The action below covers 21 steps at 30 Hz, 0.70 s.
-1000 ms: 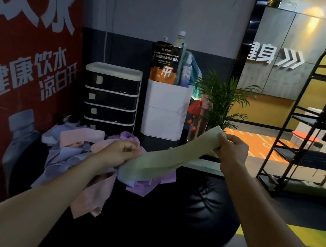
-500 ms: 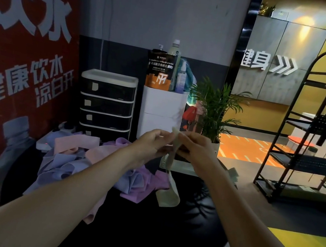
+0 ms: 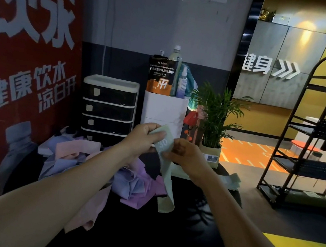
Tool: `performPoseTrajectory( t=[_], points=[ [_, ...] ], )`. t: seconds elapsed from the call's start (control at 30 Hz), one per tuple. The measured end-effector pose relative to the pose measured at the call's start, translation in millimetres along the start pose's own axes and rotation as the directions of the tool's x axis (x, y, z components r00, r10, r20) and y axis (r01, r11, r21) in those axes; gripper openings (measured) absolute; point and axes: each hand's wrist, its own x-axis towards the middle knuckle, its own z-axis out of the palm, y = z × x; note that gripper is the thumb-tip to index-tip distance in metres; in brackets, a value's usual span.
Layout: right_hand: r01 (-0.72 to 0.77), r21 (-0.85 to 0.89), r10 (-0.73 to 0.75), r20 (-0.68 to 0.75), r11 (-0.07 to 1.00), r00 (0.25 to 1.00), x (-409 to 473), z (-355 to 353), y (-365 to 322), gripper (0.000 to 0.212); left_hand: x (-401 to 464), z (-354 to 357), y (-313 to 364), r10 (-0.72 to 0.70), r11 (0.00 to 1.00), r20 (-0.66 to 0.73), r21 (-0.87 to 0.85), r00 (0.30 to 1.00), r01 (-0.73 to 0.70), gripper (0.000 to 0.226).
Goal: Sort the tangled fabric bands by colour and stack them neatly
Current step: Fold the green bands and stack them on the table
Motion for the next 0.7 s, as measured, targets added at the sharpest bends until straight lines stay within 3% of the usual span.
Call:
performPoseTrajectory(
  t=[0.3,0.47,0.57,0.7],
  points=[
    [-0.055,-0.300,0.076,0.059,0.952,0.995,-5.3,-18.2,21.7,0.011,12.8,-20.6,5.5,0.022,0.996,-0.227,-0.079,0.974,-0.041,0.015],
    [-0.110,-0.674,0.237,0.099,0.731,0.967,-6.5,-43.3,46.7,0.027,17.9,-26.8,-3.8,-0.006,0.990,-0.364,-0.132,0.932,-0.045,0.011],
    [-0.166,-0.730,0.288,0.044,0.663,0.957,-11.5,-61.6,67.4,0.034,24.4,-34.0,-11.6,-0.032,0.989,-0.400,-0.147,0.916,-0.029,0.017],
    [-0.253,-0.662,0.319,-0.023,0.706,0.947,-17.1,-84.4,89.1,0.033,30.0,-30.4,-27.5,-0.084,0.986,-0.410,-0.166,0.908,0.017,0.016]
  ],
)
